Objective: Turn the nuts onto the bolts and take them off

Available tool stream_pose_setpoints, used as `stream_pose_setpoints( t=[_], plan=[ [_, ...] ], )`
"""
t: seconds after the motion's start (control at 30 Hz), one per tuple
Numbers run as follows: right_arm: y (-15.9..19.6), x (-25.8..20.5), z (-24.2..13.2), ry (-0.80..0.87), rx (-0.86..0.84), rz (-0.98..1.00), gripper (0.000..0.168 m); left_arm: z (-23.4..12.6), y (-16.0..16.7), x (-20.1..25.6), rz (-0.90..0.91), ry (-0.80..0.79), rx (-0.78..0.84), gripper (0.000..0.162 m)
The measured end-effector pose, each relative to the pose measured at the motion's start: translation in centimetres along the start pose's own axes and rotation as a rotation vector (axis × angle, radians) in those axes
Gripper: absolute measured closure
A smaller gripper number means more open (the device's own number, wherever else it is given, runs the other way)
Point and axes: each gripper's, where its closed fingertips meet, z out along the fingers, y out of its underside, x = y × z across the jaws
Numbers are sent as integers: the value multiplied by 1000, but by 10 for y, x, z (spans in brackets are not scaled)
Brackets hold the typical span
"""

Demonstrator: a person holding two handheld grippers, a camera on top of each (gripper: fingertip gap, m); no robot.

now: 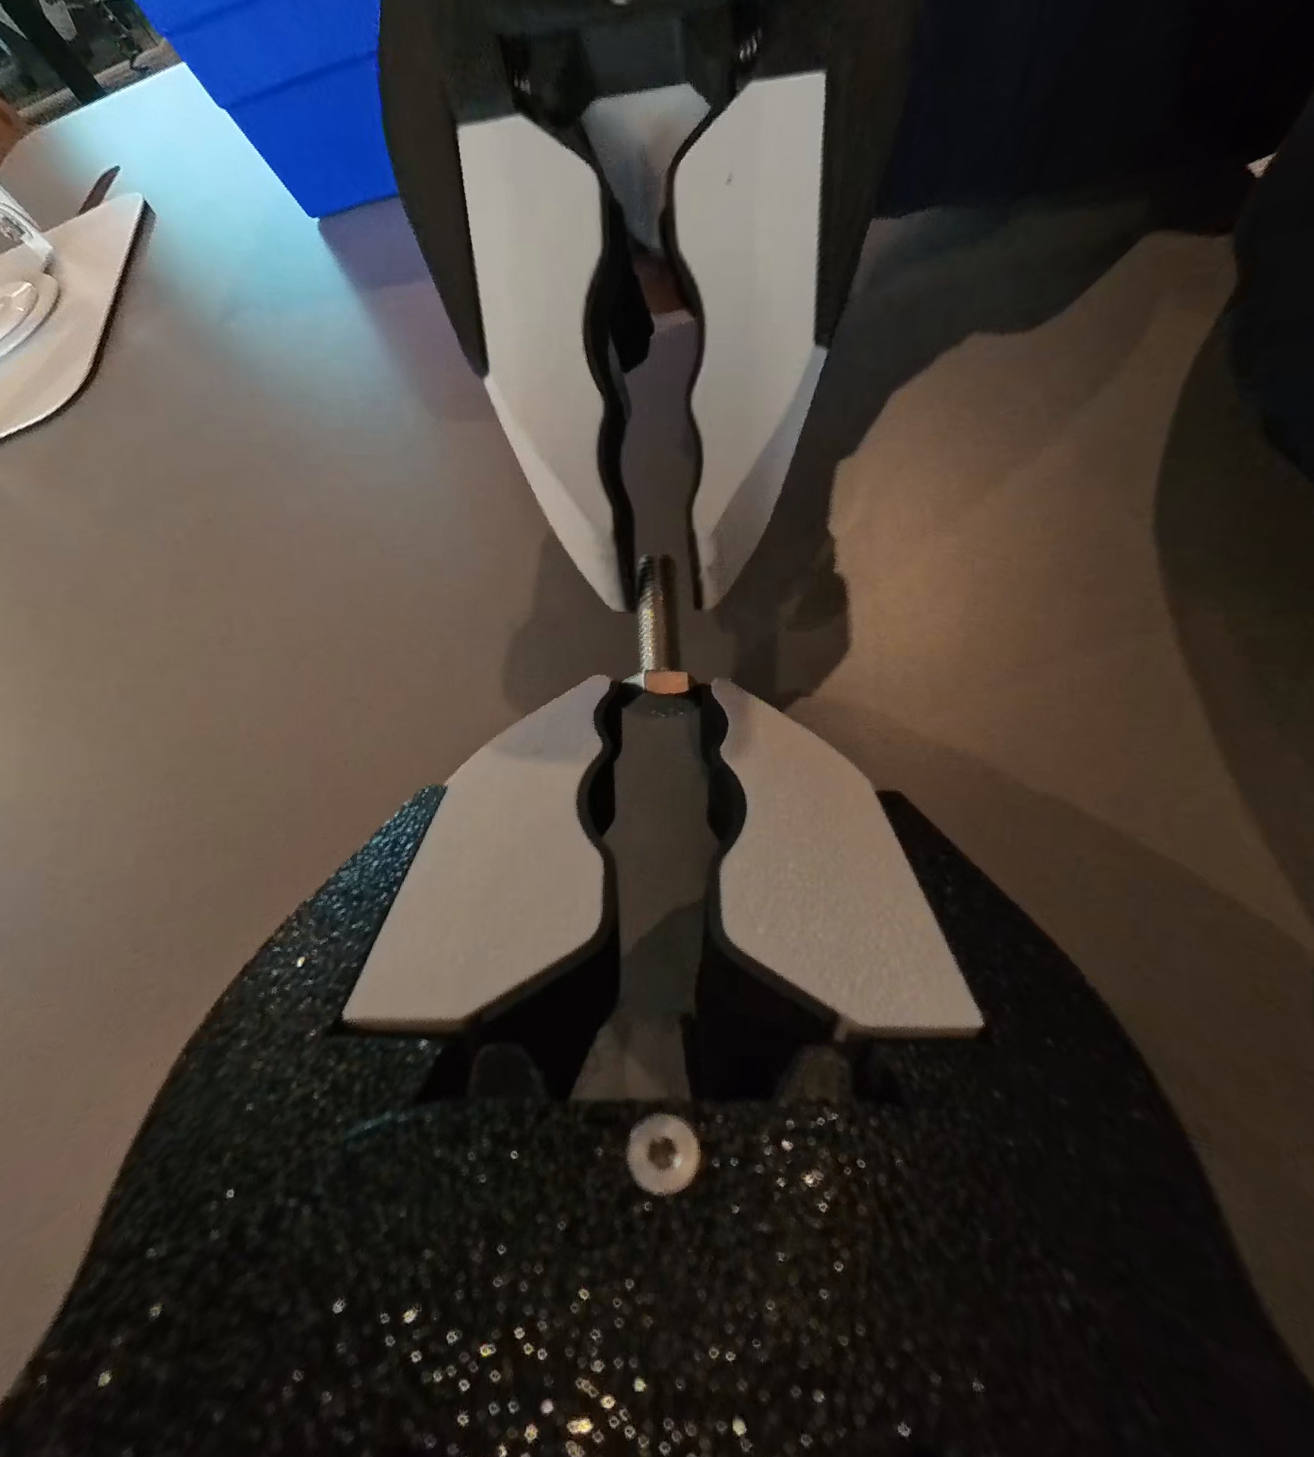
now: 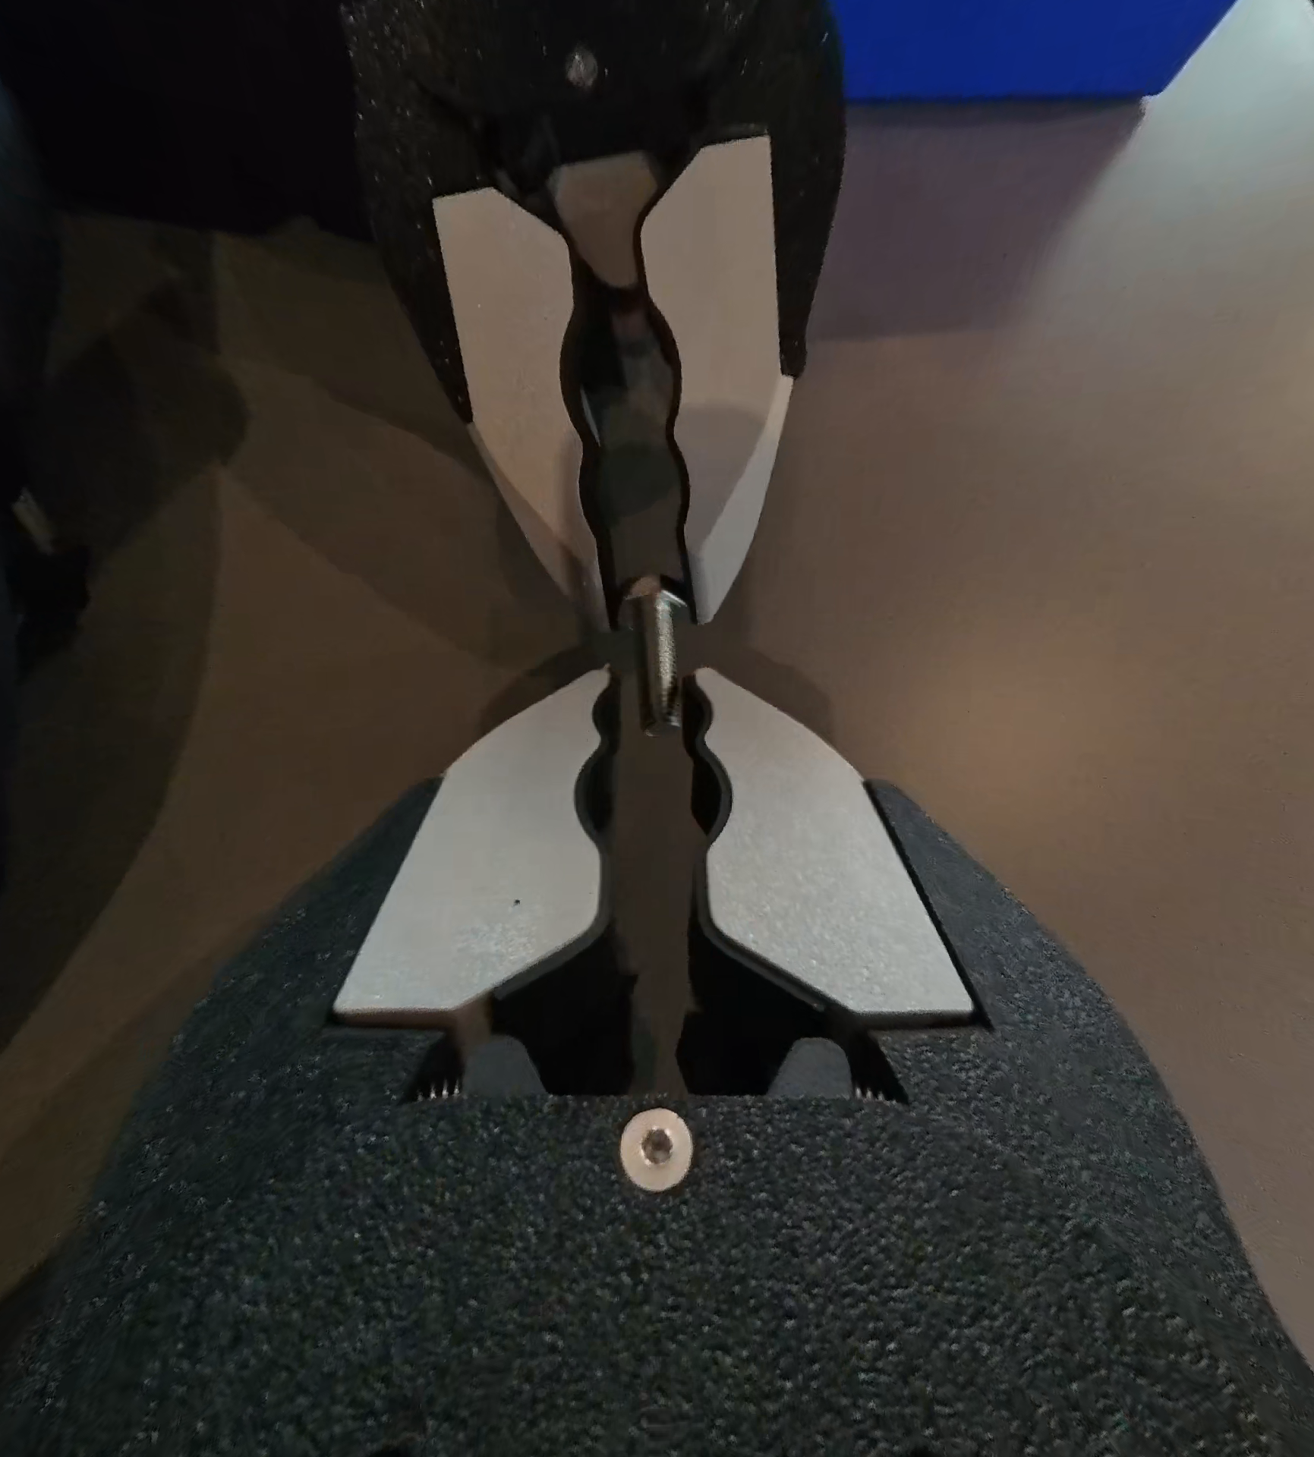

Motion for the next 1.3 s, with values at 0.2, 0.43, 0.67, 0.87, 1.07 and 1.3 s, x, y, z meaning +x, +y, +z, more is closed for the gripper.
stream_pose_setpoints(
  t=[0.2, 0.43, 0.67, 0.87, 1.07, 1.3],
  plan=[
    [0, 0, -8, 20, -25, 2, 158, -1, -10, -5, 41, -76, 62, 137],
    [4, 70, -151, 572, -208, 0, 158, -8, -18, -13, -16, -111, 134, 143],
    [144, 116, -318, 853, -797, 416, 158, -2, -11, -11, 23, -118, 66, 162],
    [221, 123, -324, 616, -1036, 575, 158, -1, -9, -11, 35, -123, 53, 162],
    [235, 128, -309, 526, -1063, 597, 157, 0, -8, -11, 39, -127, 48, 162],
    [205, 130, -318, 701, -967, 582, 149, 0, -7, -12, 41, -133, 42, 162]
  ],
)
